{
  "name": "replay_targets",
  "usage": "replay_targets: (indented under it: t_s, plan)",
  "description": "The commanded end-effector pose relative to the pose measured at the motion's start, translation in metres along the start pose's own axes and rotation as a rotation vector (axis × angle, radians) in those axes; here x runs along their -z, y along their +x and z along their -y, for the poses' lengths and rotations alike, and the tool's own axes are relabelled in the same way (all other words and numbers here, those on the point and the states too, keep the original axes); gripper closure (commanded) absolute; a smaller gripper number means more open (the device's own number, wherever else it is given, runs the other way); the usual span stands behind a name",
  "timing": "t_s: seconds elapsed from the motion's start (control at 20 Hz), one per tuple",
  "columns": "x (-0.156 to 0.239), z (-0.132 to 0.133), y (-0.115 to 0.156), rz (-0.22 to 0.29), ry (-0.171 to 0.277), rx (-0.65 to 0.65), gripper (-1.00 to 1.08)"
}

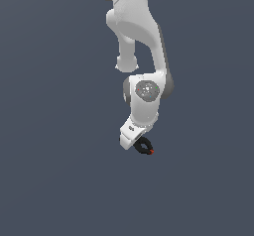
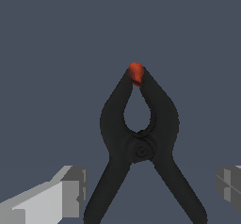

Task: Pick up the object and move it to a goal position.

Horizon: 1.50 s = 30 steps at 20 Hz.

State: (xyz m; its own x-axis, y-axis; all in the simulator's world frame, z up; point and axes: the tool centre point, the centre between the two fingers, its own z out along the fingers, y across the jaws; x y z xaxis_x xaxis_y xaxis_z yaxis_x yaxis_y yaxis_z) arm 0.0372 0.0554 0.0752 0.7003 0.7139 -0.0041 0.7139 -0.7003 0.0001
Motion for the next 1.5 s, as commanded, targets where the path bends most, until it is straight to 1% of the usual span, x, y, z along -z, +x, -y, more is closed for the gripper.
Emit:
replay_targets:
  t_s: [0.0,0.45,0.9,1.15,1.2,1.45]
  plan:
    - [-0.003,0.0,0.002,-0.003,0.0,0.028,-0.92]
    - [-0.009,0.0,0.003,-0.003,0.0,0.042,-0.92]
    - [-0.05,0.001,0.003,-0.004,0.0,0.047,-0.92]
    - [-0.056,0.0,0.003,-0.004,0.0,0.047,-0.92]
    - [-0.056,0.0,0.003,-0.004,0.0,0.047,1.08]
    - [-0.056,0.0,0.003,-0.004,0.0,0.047,1.08]
